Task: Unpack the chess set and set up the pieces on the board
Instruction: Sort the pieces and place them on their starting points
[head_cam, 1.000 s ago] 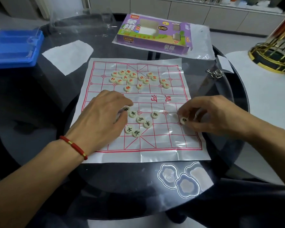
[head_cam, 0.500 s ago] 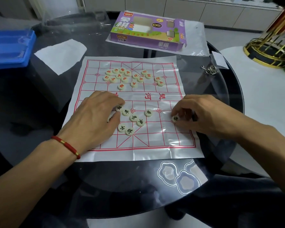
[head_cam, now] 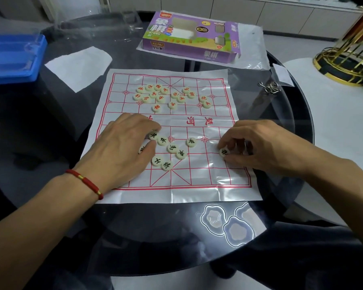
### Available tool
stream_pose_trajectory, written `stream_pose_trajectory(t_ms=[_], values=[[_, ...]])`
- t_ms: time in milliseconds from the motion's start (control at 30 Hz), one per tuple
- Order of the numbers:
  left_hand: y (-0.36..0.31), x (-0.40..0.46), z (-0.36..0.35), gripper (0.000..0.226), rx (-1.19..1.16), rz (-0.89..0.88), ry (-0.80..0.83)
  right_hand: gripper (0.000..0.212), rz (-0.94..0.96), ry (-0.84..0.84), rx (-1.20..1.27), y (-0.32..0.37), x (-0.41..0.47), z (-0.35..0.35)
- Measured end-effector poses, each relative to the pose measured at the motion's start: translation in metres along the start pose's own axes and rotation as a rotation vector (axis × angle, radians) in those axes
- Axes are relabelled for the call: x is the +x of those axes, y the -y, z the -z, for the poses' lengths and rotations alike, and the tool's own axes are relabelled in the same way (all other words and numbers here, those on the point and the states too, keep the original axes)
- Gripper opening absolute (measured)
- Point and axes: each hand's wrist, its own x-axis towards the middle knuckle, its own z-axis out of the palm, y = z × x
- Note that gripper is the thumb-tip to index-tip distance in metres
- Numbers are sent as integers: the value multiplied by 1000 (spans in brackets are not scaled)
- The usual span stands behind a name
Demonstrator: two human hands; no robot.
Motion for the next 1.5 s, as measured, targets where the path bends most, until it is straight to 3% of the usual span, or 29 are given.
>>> stream_pose_trajectory(t_ms=[100, 267, 667, 1000, 1300, 1500], values=[[0, 0, 1, 36, -3, -3, 8, 37, -5, -28, -6, 1, 1, 1], [2, -1, 9, 34, -60, 4, -13, 25, 45, -123, -24, 14, 22, 4], [23, -3, 45, 30, -33, 224, -16, 30, 98, 0, -114, 37, 60, -11], [10, -10, 33, 25, -83, -4, -61, 19, 103, -43, -103, 36, 51, -10], [-18, -16, 8, 26, -110, -288, -86, 23, 14, -116, -28, 20, -29, 2], [-34, -23, -6, 31, -103, -389, -47, 12, 18, -174, 28, 5, -72, -21]])
